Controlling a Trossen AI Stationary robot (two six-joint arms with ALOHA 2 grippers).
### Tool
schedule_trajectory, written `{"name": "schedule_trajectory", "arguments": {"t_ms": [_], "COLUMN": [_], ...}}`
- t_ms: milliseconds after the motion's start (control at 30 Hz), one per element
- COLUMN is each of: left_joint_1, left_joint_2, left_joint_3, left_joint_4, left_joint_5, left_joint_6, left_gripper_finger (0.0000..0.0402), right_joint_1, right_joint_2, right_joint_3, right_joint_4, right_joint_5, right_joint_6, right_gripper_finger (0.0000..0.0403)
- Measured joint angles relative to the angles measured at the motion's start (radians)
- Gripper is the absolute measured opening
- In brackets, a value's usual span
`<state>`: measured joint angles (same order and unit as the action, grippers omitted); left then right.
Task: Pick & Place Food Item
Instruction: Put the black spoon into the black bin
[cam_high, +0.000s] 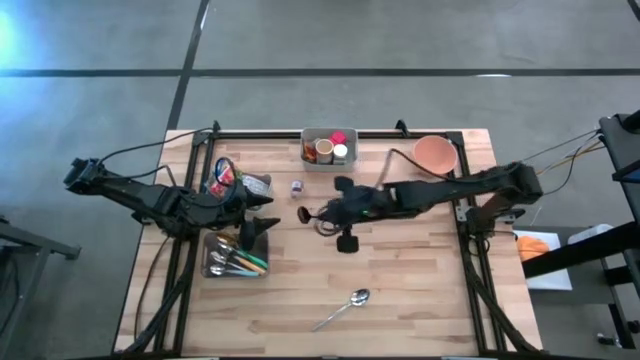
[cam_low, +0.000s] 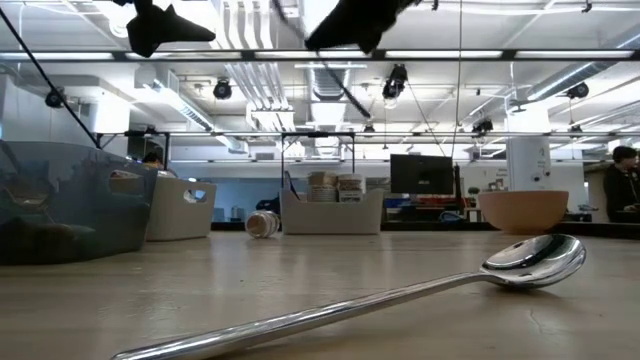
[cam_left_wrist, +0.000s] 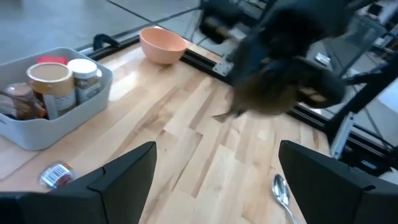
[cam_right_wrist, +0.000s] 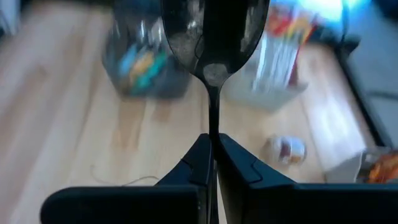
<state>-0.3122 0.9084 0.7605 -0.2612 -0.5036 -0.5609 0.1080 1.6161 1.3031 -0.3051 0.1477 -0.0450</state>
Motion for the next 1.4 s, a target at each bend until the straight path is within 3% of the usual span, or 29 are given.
{"name": "schedule_trajectory", "arguments": {"t_ms": [200, 500, 767, 1067, 1400], "left_joint_1": [0.005, 0.007, 0.019, 0.02, 0.019], "left_joint_2": [0.046, 0.107, 0.137, 0.197, 0.187], "left_joint_3": [-0.001, -0.001, -0.001, -0.002, -0.002], "left_joint_4": [0.049, 0.16, 0.185, 0.282, 0.302], "left_joint_5": [-0.059, -0.137, -0.159, -0.148, 0.089], "left_joint_6": [-0.009, 0.166, 0.163, 0.191, 0.273], "left_gripper_finger": [0.0342, 0.0342, 0.0342, 0.0342, 0.0342], "right_joint_1": [0.032, 0.049, 0.049, 0.049, 0.049], "right_joint_2": [-0.11, -0.13, -0.098, 0.014, 0.02], "right_joint_3": [-0.169, -0.317, -0.323, -0.216, -0.165], "right_joint_4": [0.387, 0.813, 0.89, 0.887, 0.826], "right_joint_5": [0.013, 0.01, 0.0, -0.026, -0.018], "right_joint_6": [0.037, -0.001, -0.03, -0.069, -0.105], "right_gripper_finger": [0.0008, 0.0008, 0.0008, 0.0008, 0.0008]}}
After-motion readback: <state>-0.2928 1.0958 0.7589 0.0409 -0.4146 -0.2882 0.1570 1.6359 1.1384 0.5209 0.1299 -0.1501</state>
